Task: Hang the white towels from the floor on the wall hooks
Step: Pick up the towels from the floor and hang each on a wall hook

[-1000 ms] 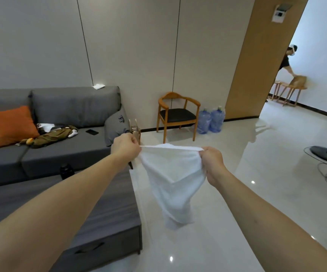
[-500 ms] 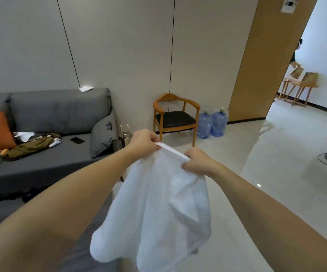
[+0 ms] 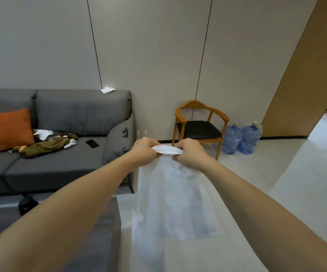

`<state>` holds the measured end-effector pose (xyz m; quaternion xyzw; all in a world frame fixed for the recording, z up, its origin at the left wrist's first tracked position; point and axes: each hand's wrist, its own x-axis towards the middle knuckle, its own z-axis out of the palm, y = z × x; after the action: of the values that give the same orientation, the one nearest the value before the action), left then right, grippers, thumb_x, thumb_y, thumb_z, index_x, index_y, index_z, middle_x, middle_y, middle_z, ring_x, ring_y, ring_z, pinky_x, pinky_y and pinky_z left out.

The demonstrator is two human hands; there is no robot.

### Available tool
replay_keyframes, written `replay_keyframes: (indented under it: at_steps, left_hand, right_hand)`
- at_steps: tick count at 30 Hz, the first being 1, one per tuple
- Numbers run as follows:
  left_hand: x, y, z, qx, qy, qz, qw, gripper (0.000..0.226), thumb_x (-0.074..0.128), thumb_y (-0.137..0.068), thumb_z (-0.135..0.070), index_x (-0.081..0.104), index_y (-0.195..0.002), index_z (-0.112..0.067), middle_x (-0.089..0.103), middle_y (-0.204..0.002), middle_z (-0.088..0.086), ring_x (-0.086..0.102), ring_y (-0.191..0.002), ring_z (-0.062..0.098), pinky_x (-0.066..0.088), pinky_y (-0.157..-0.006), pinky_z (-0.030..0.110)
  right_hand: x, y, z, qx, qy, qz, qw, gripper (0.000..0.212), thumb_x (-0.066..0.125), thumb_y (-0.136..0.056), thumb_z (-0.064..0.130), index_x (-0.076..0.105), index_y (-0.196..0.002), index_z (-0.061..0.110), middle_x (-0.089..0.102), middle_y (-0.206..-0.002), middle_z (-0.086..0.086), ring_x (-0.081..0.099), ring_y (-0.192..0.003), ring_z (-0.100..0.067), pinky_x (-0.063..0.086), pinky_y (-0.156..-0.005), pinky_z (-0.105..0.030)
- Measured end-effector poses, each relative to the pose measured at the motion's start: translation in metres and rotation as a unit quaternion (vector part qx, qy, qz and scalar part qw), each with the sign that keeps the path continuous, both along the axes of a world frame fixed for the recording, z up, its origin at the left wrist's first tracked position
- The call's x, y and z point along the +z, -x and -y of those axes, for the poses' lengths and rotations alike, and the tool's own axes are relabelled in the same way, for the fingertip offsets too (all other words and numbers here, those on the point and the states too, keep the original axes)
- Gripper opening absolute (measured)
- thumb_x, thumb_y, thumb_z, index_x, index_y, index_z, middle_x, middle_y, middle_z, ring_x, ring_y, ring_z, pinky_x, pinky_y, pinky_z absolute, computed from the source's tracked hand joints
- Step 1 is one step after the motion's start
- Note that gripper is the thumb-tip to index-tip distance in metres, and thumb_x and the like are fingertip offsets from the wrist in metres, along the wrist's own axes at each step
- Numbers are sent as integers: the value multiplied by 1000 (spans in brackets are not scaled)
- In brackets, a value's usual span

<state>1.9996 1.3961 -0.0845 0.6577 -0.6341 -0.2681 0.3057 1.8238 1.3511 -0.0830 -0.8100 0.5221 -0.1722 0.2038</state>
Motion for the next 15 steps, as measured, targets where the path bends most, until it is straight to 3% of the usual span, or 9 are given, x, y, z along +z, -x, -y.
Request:
replay_keyframes:
  at_steps: [3, 5, 8, 11, 13, 15]
  left_hand:
    - [3, -60, 39, 95, 14, 3, 995, 23, 53, -86, -6, 74, -88, -17, 70, -91, 6, 63, -89, 23, 52, -71, 34]
    - [5, -96, 60, 119, 9, -14, 993, 24, 53, -86, -6, 72, -92, -19, 68, -96, 3, 63, -93, 24, 49, -72, 31]
    - [10, -132, 82, 65, 3, -20, 998, 20, 61, -86, -11, 66, -88, -30, 66, -93, -3, 63, -92, 20, 46, -70, 28]
    - [15, -154, 96, 49, 30, -100, 993, 19, 68, -81, -19, 69, -92, -33, 71, -92, -10, 67, -89, 8, 50, -67, 22]
    - [22, -174, 101, 83, 61, -136, 985, 16, 67, -78, -23, 72, -91, -33, 74, -91, -12, 68, -88, 6, 52, -68, 21]
    - [29, -205, 101, 139, 93, -136, 976, 7, 67, -81, -25, 73, -84, -25, 74, -86, -6, 69, -84, 12, 54, -68, 26]
  right_hand:
    - [-1, -20, 45, -31, -25, -71, 997, 7, 64, -84, 15, 68, -89, 17, 67, -84, -3, 66, -76, -21, 61, -73, -41]
    - [5, -45, 72, -35, -15, -68, 997, 10, 59, -83, 8, 67, -86, 13, 67, -84, -8, 66, -76, -25, 61, -72, -45]
    - [25, -97, 102, 1, -42, 92, 995, 9, 56, -83, 6, 61, -75, 3, 60, -72, -8, 57, -67, -22, 49, -56, -34]
    - [42, -162, 117, 37, -97, 255, 961, 25, 65, -83, 15, 53, -61, 15, 50, -53, 5, 46, -51, -9, 37, -43, -20]
    - [45, -204, 127, 65, -122, 303, 943, 34, 73, -83, 26, 51, -59, 16, 51, -55, 6, 48, -53, -10, 39, -48, -21]
    - [42, -240, 134, 98, -155, 324, 928, 36, 76, -82, 38, 57, -70, 10, 57, -68, -5, 53, -63, -16, 42, -59, -30]
